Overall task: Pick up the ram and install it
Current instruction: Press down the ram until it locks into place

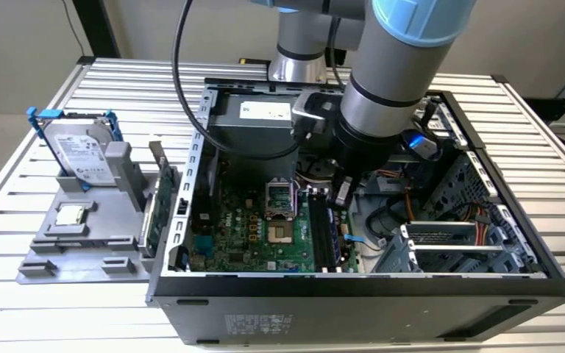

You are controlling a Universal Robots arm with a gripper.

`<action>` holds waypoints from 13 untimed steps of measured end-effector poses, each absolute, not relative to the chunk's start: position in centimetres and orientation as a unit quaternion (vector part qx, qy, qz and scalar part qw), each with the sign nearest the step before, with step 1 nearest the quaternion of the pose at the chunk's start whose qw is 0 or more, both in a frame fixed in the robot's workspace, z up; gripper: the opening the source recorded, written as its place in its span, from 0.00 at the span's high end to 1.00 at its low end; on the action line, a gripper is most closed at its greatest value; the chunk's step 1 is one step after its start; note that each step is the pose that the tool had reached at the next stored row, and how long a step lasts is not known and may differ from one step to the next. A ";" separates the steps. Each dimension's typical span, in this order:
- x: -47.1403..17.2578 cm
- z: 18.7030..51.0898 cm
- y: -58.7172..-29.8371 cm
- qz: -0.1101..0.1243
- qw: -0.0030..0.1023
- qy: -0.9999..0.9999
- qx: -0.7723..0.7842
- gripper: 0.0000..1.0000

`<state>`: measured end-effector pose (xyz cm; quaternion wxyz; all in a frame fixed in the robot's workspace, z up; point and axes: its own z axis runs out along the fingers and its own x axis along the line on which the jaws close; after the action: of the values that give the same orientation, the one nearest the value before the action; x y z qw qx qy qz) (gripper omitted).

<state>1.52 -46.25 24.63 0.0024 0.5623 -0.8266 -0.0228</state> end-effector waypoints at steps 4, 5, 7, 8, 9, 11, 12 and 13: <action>1.5 24.6 -46.3 -0.023 0.003 -0.806 0.592 1.00; 1.5 24.6 -46.3 -0.023 0.003 -0.800 0.599 1.00; 1.5 24.6 -46.3 -0.023 0.004 -0.789 0.614 1.00; 1.5 24.6 -46.3 -0.023 0.004 -0.784 0.621 1.00; 1.5 24.6 -46.3 -0.023 0.004 -0.778 0.628 1.00; 1.5 24.5 -46.3 -0.022 0.005 -0.766 0.642 1.00; 1.5 24.5 -46.3 -0.022 0.005 -0.760 0.649 1.00; 1.5 24.5 -46.3 -0.022 0.005 -0.755 0.656 1.00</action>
<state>1.53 -46.25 24.52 0.0050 0.6557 -0.7547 -0.0224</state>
